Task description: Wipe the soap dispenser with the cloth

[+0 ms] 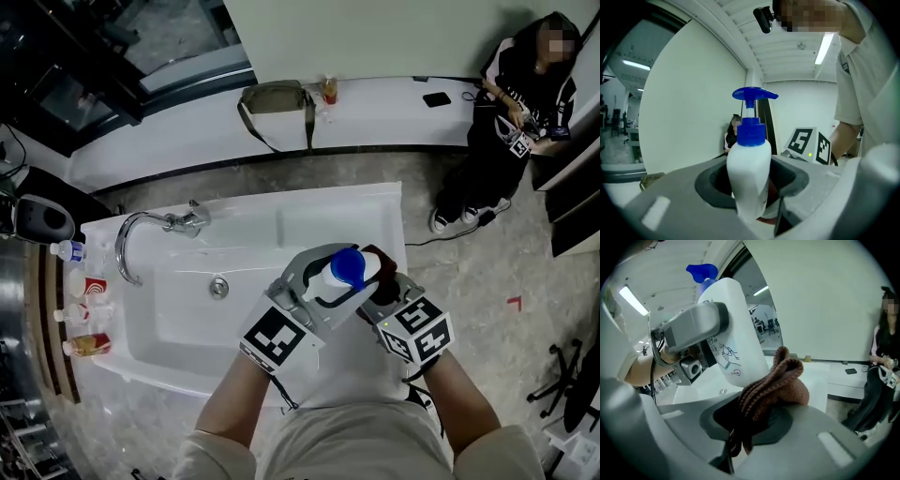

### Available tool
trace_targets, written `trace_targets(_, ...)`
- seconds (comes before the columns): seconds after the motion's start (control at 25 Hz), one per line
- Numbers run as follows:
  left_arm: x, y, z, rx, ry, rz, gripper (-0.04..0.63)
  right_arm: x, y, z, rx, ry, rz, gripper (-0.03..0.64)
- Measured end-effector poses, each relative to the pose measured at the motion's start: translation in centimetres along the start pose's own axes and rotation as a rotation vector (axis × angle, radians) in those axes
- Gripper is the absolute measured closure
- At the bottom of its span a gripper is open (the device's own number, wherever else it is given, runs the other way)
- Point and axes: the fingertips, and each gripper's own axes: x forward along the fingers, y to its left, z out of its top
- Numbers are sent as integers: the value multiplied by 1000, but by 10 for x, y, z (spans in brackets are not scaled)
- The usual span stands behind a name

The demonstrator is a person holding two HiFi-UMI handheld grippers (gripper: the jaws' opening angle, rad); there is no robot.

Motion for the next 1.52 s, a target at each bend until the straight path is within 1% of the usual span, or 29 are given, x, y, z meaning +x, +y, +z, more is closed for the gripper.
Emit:
trace_targets(0.2, -7, -2, 21, -28, -53, 10, 385, 3, 29, 13, 30, -72, 94, 538)
trace_targets(0.32, -8, -5, 27, -52, -75, 9, 385, 3, 41, 17, 42, -108, 140, 538)
trace_targets(0.4, -7, -7, 27, -58, -76, 2, 385, 2, 48, 17, 39, -120, 167, 538)
trace_targets(0.52, -7, -10, 26, -47, -78, -13, 385, -2, 53, 13, 16, -126, 191, 538)
trace_targets(0.64, -7, -8, 17, -21, -49, -14, 385, -12, 51, 6, 17, -119, 202, 538)
trace_targets(0.72, -5, -7, 8, 0, -19, -11, 385, -18, 43, 0, 30, -104, 187, 538)
trace_targets(0.8, -3, -6, -3, 14, -5, -12, 385, -24, 29, -7, 27, -85, 149, 538)
trace_targets(0.92, -1, -5, -22, 30, 7, -7, 385, -29, 6, -15, 19, -64, 72, 538)
trace_targets(1.04, 5, -4, -45, 54, 38, -13, 385, -33, -20, -17, 31, -60, -27, 538)
trace_targets(1.12, 10, -5, -62, 66, 52, -20, 385, -34, -34, -16, 35, -64, -75, 538)
trace_targets(1.24, 21, -7, -88, 85, 75, -42, 385, -34, -50, -17, 56, -65, -116, 538)
trace_targets(1.36, 32, -8, -111, 95, 104, -76, 385, -31, -61, -20, 81, -62, -136, 538)
trace_targets(1.52, 41, -10, -136, 80, 141, -112, 385, -30, -68, -26, 84, -76, -147, 538)
